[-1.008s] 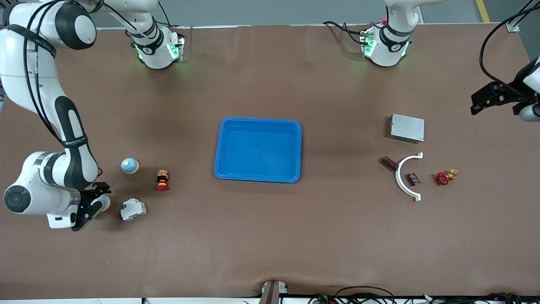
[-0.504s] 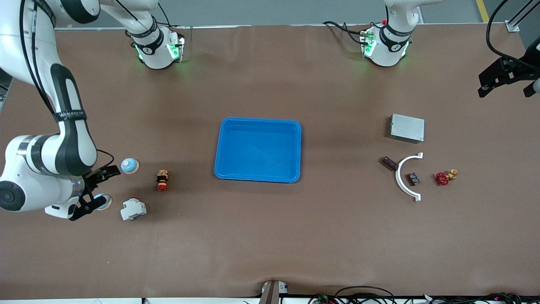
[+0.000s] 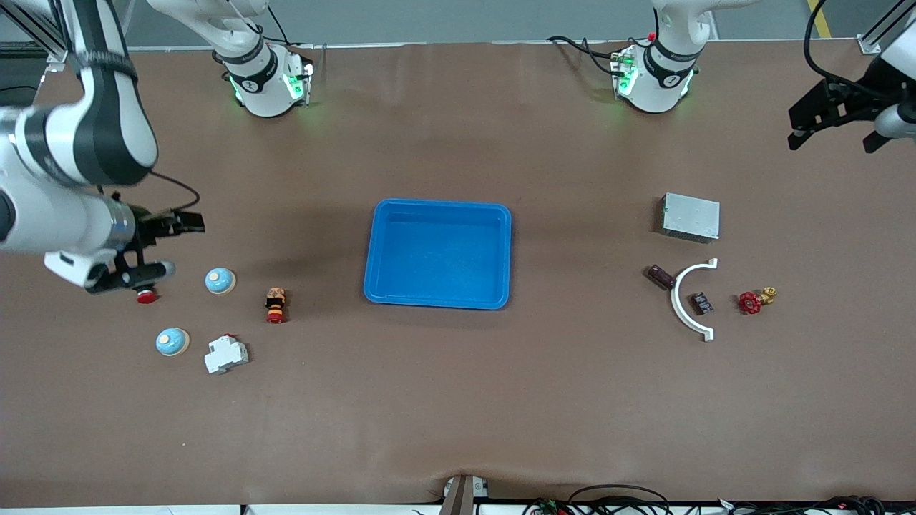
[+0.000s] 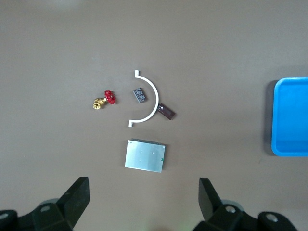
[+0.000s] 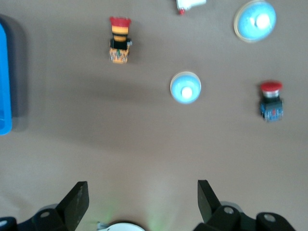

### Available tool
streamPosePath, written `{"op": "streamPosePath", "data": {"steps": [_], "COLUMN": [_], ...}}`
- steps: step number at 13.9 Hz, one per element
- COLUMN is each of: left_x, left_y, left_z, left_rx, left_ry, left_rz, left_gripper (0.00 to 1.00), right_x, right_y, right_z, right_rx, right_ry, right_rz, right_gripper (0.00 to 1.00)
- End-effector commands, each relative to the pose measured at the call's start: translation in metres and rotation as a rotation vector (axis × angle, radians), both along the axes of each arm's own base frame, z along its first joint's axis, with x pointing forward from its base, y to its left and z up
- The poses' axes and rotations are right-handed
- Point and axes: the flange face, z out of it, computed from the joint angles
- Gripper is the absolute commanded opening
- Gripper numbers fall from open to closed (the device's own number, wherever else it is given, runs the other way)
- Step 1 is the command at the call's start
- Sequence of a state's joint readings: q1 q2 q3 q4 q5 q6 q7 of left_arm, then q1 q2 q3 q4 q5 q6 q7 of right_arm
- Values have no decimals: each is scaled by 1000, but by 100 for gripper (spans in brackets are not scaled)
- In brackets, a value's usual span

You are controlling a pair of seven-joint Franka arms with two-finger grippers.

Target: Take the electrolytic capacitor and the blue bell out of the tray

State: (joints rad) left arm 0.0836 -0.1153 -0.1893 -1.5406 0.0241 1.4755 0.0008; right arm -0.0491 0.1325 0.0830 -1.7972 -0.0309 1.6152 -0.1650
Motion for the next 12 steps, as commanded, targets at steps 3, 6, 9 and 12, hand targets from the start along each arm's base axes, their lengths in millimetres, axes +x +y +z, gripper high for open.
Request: {"op": "streamPosePath", "data": {"steps": [3,6,9,12], "left_x": [-22,-21,-8,-3], "left_y": [-6,3,8,3], "left_z": [3,1,-13,-14], "left_rx": [-20,-24,-19,-18], "left_ry": [-18,-12,13,20], "left_rz": [-17,-14,-20,-22], "left_gripper": [100,100,100,100], "right_x": [-84,-125,-159,-164], "right_y": [-28,-38,-42,-39], "right_z": [37,71,94,133], "right_rx": [-9,-5,-13,-6], "right_ry": [-64,-138,-200,-274], "right_rz": [-125,-163,-181,-203], "right_gripper": [100,100,100,100]}}
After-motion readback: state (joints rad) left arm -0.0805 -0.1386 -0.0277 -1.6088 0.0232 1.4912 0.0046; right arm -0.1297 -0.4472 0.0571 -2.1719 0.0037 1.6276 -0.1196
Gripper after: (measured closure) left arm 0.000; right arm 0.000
